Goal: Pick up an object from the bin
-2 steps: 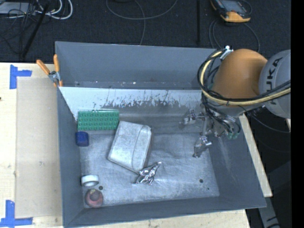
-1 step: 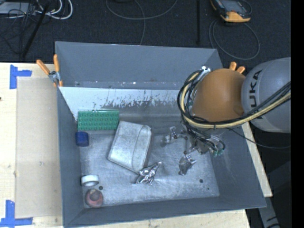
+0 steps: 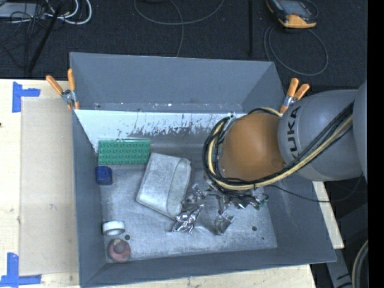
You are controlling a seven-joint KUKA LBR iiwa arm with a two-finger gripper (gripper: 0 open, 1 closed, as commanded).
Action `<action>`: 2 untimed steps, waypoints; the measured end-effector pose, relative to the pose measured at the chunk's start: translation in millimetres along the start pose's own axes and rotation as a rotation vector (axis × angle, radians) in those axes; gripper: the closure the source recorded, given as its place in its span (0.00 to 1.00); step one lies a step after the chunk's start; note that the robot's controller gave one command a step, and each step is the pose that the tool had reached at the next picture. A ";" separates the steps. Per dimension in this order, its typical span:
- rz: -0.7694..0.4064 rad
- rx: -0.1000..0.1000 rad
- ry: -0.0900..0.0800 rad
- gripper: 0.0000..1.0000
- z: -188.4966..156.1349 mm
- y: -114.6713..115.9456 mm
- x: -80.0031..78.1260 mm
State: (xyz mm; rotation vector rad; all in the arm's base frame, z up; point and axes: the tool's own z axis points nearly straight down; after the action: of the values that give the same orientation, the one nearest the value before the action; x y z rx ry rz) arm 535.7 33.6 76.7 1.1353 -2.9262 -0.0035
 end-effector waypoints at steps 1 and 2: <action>0.001 0.001 0.000 1.00 -1.2 -0.5 -0.2; -0.011 0.009 -0.009 1.00 -119.9 -21.8 -5.6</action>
Offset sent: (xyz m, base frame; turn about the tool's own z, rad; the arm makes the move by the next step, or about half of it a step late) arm 0.0000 0.0000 0.0000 0.0000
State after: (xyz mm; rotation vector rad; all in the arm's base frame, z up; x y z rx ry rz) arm 554.9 21.1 196.5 1.1562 -2.9307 0.0044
